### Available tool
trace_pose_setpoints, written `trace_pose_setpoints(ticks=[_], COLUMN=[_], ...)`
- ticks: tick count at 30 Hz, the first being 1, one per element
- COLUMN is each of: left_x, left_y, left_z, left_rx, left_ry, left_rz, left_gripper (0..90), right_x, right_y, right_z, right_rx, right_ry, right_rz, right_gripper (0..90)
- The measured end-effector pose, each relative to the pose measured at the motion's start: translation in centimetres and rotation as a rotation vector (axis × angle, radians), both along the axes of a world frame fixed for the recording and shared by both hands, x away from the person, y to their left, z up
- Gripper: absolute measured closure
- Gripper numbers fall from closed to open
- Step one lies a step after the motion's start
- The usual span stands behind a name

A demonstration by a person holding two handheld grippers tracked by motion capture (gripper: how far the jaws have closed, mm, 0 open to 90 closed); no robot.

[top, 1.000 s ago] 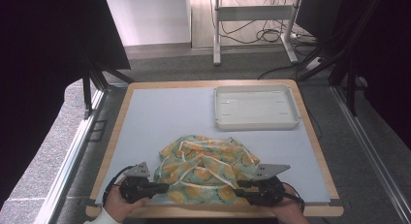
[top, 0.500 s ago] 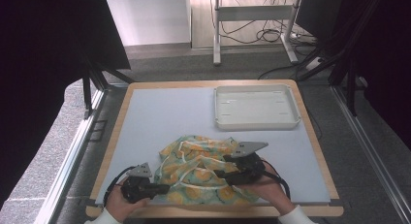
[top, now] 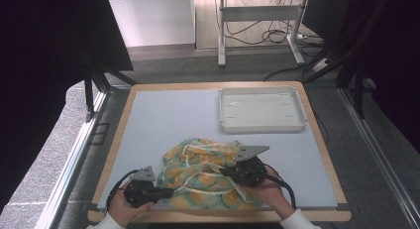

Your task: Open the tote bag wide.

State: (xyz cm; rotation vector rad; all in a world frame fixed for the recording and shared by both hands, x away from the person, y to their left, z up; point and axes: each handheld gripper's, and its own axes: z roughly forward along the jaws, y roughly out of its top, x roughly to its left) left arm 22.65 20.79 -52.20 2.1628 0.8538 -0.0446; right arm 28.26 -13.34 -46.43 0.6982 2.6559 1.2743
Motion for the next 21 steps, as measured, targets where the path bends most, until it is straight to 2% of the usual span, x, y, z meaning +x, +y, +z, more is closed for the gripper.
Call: trace_pose_setpoints(ticks=[3, 5, 6, 7, 9, 10, 13, 16, 17, 18, 21], left_x=[0.1, 0.0, 0.0, -0.1, -0.2, -0.1, 0.2, 1.5, 2.8, 2.8, 5.2], left_y=[0.2, 0.3, 0.5, 0.7, 1.4, 2.0, 2.3, 2.3, 2.1, 2.1, 1.1], left_z=[0.1, 0.6, 1.0, 1.6, 2.9, 4.3, 5.3, 6.4, 6.8, 6.8, 6.8], left_rx=[-0.009, -0.029, -0.035, -0.051, -0.086, -0.126, -0.144, -0.146, -0.148, -0.148, -0.118], left_ry=[-0.009, -0.026, -0.039, -0.057, -0.105, -0.136, -0.159, -0.167, -0.164, -0.164, -0.161], left_rz=[0.005, 0.008, 0.000, 0.009, 0.026, 0.039, 0.065, 0.125, 0.146, 0.146, 0.163], left_gripper=[87.0, 85.2, 79.4, 79.4, 71.7, 68.3, 59.5, 54.9, 52.1, 50.1, 45.7], right_x=[-0.1, -0.1, -0.1, -0.1, -0.2, -0.5, -0.9, -0.9, -0.8, -0.8, -0.7], right_y=[0.0, 0.0, 0.0, 0.0, -0.1, -0.1, -0.1, -0.3, -0.5, -0.5, -0.6], right_z=[0.0, 0.0, 0.0, 0.0, 0.0, 0.1, -0.1, -0.3, -0.4, -0.4, -0.4], right_rx=[0.002, 0.002, 0.005, 0.005, 0.007, 0.010, 0.011, 0.011, 0.011, 0.012, 0.013], right_ry=[-0.008, -0.008, -0.009, -0.009, -0.006, -0.008, -0.009, -0.004, -0.002, -0.001, 0.000], right_rz=[0.006, 0.007, 0.011, 0.011, 0.015, 0.027, 0.040, 0.034, 0.029, 0.025, 0.022], right_gripper=[88.3, 88.3, 88.3, 88.3, 88.3, 88.3, 88.3, 88.3, 88.3, 88.3, 88.3])
